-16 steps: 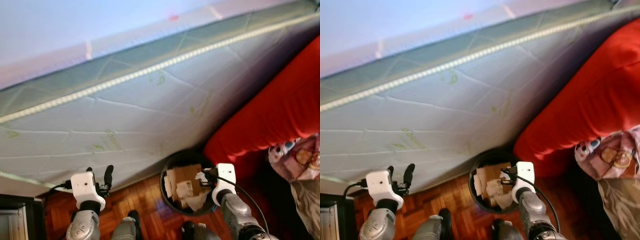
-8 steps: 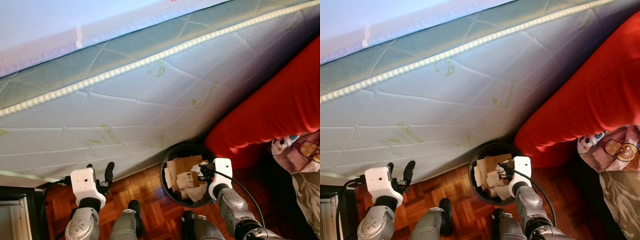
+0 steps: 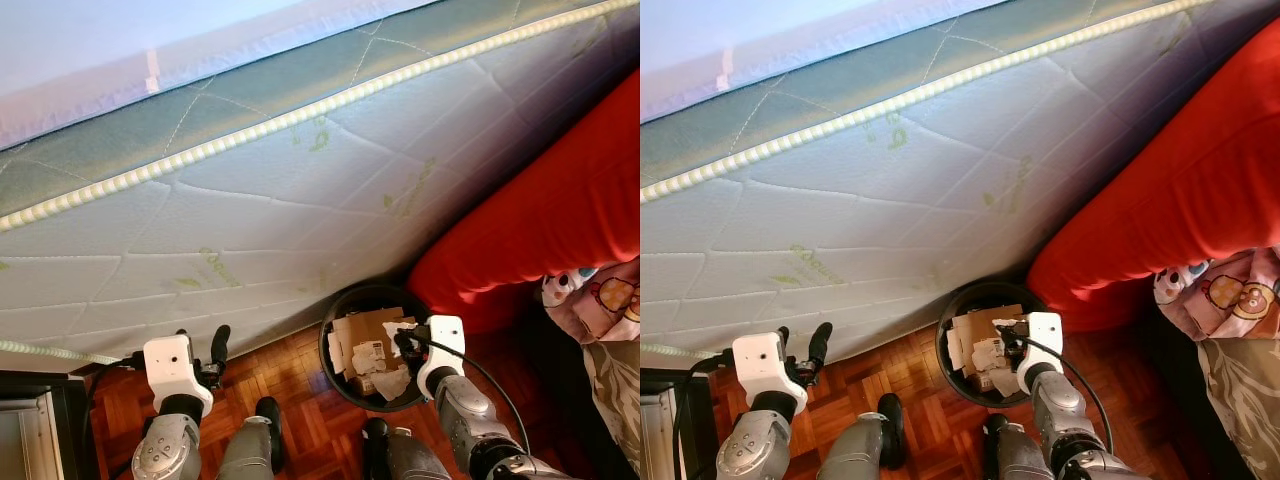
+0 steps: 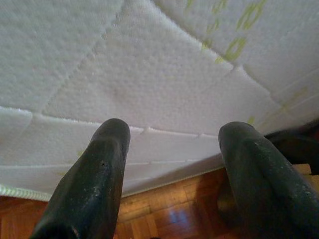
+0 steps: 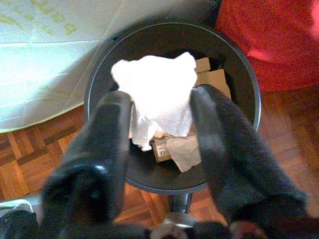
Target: Clean up the room
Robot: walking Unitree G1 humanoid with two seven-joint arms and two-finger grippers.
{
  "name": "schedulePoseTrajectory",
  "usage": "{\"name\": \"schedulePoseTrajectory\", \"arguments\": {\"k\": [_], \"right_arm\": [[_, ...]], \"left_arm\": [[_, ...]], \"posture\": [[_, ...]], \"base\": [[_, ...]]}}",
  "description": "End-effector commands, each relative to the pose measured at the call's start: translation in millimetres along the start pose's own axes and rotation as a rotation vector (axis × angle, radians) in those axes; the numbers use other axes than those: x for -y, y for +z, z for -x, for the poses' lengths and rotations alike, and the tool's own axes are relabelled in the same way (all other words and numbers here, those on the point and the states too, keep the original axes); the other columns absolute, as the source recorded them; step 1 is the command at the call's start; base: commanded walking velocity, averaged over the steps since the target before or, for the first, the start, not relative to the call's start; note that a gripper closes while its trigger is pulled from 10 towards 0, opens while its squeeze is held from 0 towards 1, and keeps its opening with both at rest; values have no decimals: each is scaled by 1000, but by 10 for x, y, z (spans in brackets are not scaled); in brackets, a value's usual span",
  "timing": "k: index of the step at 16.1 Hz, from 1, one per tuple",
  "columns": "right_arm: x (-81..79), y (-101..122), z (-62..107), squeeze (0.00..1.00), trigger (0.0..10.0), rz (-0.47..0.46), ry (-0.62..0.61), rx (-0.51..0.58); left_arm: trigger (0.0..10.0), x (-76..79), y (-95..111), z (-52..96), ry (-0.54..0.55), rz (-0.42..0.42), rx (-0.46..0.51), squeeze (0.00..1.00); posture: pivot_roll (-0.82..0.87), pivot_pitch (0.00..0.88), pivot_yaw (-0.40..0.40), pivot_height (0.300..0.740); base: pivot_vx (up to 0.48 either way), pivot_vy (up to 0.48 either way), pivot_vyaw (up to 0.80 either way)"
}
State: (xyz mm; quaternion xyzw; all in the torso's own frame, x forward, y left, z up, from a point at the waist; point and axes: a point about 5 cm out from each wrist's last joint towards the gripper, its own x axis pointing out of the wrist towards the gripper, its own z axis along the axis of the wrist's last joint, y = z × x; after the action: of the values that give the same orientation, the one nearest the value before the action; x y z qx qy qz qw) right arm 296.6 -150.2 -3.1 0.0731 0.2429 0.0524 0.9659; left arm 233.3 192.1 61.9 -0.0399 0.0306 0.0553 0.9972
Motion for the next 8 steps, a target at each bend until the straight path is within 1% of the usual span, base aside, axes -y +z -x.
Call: {"name": "schedulePoseTrajectory", "arguments": {"k": [1,7,8], "right_arm": [[-5,-159,44,1000,10000,-22,0,-55],[-10,-192,53,1000,10000,-18,13,-72],[2,-205,59,949,10000,-14,9,-79]], "left_arm": [[10000,-58,-71,75,25,7,-37,0],[10000,-34,-87,59,24,13,-44,0],[10000,-32,-108,51,25,14,-49,0]], "posture": [[194,443,8,740],[190,436,2,740],[188,428,-1,740]], "base": [[0,0,0],[0,0,0],[0,0,0]]}}
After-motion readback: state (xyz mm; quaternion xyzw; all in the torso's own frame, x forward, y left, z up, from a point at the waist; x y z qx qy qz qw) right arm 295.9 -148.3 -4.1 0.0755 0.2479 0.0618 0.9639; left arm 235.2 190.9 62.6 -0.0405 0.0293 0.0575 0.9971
